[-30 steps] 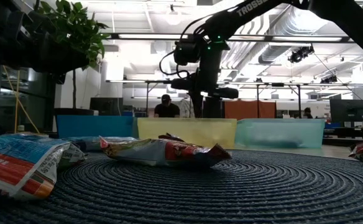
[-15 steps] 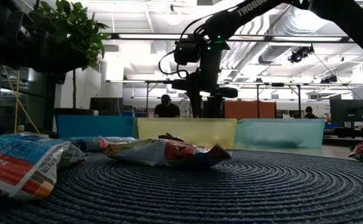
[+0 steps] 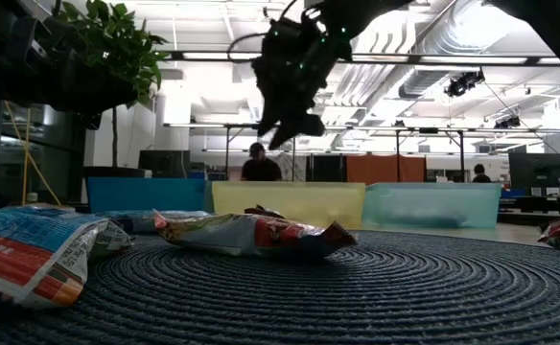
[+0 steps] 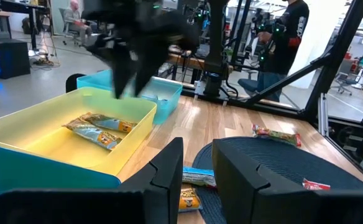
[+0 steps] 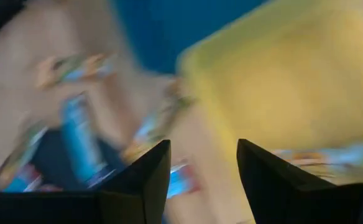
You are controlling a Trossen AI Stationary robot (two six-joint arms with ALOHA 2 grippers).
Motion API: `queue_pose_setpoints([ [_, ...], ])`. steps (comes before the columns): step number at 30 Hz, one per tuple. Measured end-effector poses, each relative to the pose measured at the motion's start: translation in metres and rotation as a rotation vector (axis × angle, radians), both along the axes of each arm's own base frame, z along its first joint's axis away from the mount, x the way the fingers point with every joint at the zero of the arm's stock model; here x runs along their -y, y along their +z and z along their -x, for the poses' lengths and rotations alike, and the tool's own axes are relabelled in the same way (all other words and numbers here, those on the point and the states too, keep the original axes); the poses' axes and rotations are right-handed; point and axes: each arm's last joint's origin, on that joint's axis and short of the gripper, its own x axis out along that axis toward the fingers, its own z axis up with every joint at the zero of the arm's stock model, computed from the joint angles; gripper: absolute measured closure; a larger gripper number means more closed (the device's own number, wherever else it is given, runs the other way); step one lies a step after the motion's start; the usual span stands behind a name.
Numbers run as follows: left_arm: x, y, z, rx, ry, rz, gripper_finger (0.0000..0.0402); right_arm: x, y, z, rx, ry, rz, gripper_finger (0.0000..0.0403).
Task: Pick and place Granola Bars by type
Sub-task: Put the red granola bar into the blue bin
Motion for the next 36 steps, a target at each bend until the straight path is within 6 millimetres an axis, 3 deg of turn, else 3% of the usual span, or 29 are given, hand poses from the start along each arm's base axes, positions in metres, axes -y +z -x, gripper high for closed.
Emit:
queue_pose_setpoints([
  [7, 0.000, 0.000, 0.000, 0.000, -0.002, 0.000, 0.0319, -0.051, 0.014, 0.004, -0.018, 0.258, -0.072, 0.0235],
  [15, 0.000, 0.000, 0.000, 0.000, -0.001, 0.000, 0.0319, -0.103, 0.035, 0.038, -0.281, 0.308, -0.034, 0.0236],
  [23, 0.000, 0.000, 0.000, 0.000, -0.001, 0.000, 0.0319, -0.150, 0.061, 0.075, -0.513, 0.013, -0.107, 0.0236],
  [30, 0.000, 0.000, 0.000, 0.000, -0.001, 0.000, 0.0319, -0.193, 0.078, 0.096, -0.547, -0.264, -0.085, 0.0237],
  [36, 0.000, 0.000, 0.000, 0.000, 0.000, 0.000, 0.0319, -0.229, 0.080, 0.113, -0.591, -0.525, -0.066, 0.0237],
])
